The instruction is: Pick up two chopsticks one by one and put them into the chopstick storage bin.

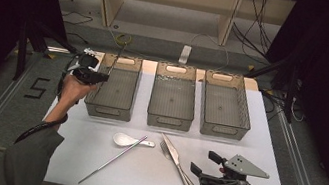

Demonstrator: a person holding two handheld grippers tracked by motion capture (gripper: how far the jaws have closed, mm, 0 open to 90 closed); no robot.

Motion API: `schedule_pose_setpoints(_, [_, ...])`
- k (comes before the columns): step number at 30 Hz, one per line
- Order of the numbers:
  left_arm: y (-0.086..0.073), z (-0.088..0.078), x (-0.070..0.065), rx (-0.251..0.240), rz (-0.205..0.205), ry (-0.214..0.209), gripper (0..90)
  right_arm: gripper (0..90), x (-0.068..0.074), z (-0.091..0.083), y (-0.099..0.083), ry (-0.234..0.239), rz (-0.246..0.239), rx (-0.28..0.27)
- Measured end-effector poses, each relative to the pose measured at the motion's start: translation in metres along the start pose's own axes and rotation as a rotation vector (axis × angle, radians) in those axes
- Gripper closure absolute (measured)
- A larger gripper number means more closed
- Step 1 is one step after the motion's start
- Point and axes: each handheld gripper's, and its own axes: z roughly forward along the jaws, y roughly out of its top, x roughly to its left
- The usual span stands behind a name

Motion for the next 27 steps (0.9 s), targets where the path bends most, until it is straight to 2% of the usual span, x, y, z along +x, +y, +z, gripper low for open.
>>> schedule_pose_setpoints(5, [-0.003,0.006,0.002,0.012,-0.017,0.011,84.9,23.5,0.0,0.0,0.0,0.0,0.005,0.003])
schedule_pose_setpoints(7, [-0.004,0.008,0.003,0.02,-0.035,0.01,84.7,23.5,0.0,0.0,0.0,0.0,0.005,0.004])
schedule_pose_setpoints(10, [-0.006,0.012,0.004,0.017,-0.058,0.035,83.4,23.5,0.0,0.0,0.0,0.001,0.003,0.004])
schedule_pose_setpoints(12, [-0.006,0.013,0.006,0.013,-0.085,0.041,75.9,23.5,0.0,0.0,0.0,0.001,0.006,0.003])
schedule_pose_setpoints(14, [-0.007,0.013,0.006,0.021,-0.103,0.028,66.6,23.5,-0.001,0.0,0.0,0.001,0.007,0.004])
schedule_pose_setpoints(21, [-0.008,0.002,-0.004,0.053,-0.084,-0.01,44.5,23.5,0.0,0.0,0.0,-0.002,0.006,0.003])
schedule_pose_setpoints(25, [-0.012,-0.013,-0.015,0.051,-0.069,-0.047,36.2,23.5,0.0,-0.001,0.0,-0.002,0.005,0.003])
schedule_pose_setpoints(27, [-0.017,-0.022,-0.023,0.049,-0.049,-0.068,33.0,23.5,0.0,-0.001,0.0,-0.003,0.004,0.003])
